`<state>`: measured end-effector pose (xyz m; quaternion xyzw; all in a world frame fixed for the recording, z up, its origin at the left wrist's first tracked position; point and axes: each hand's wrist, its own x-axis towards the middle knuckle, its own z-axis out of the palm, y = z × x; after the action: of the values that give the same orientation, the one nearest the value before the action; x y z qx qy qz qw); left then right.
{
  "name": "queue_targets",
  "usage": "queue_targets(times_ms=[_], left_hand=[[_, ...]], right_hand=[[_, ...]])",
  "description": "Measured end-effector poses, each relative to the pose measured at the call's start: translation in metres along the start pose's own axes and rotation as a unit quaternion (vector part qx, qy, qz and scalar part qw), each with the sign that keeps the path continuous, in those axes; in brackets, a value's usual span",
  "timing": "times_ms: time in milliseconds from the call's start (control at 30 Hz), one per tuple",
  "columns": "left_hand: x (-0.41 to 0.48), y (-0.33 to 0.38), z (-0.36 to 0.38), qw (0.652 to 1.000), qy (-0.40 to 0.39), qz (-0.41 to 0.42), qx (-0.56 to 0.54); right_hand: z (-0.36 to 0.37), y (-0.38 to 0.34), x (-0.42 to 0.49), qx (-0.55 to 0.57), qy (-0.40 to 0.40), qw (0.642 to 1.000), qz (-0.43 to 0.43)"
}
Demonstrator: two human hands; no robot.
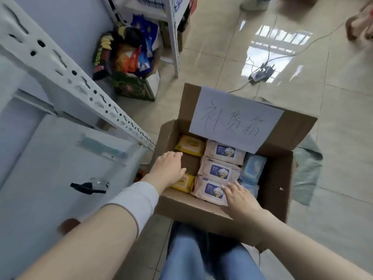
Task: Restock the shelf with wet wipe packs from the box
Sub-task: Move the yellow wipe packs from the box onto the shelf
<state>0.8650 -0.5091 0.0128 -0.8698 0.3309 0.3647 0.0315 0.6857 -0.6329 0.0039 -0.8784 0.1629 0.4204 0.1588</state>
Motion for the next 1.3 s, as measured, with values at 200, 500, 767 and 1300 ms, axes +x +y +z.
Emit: queue_targets(times_ms=[200, 500, 767, 1300], left_hand=[[0.108, -0.029, 0.074, 0.985, -0.072, -0.091, -0.126], [0.303, -0.048, 0.176, 0.97, 0.011, -0.151, -0.191], [0.318, -0.061, 0.174, 0.934, 0.047, -0.198, -0.292], [0.317, -0.094, 0.15, 0.933, 0.041, -0.232, -0.271]], right_hand=[[0.055, -0.024, 0.096, 0.113, -0.065, 0.991, -0.033], [0.127, -0.05, 0.299, 0.053, -0.022, 0.998, -0.025], [0.148, -0.053, 0.315, -0.081, 0.056, 0.991, -0.094], [0.142, -0.082, 0.333, -0.19, 0.034, 0.978, -0.073]])
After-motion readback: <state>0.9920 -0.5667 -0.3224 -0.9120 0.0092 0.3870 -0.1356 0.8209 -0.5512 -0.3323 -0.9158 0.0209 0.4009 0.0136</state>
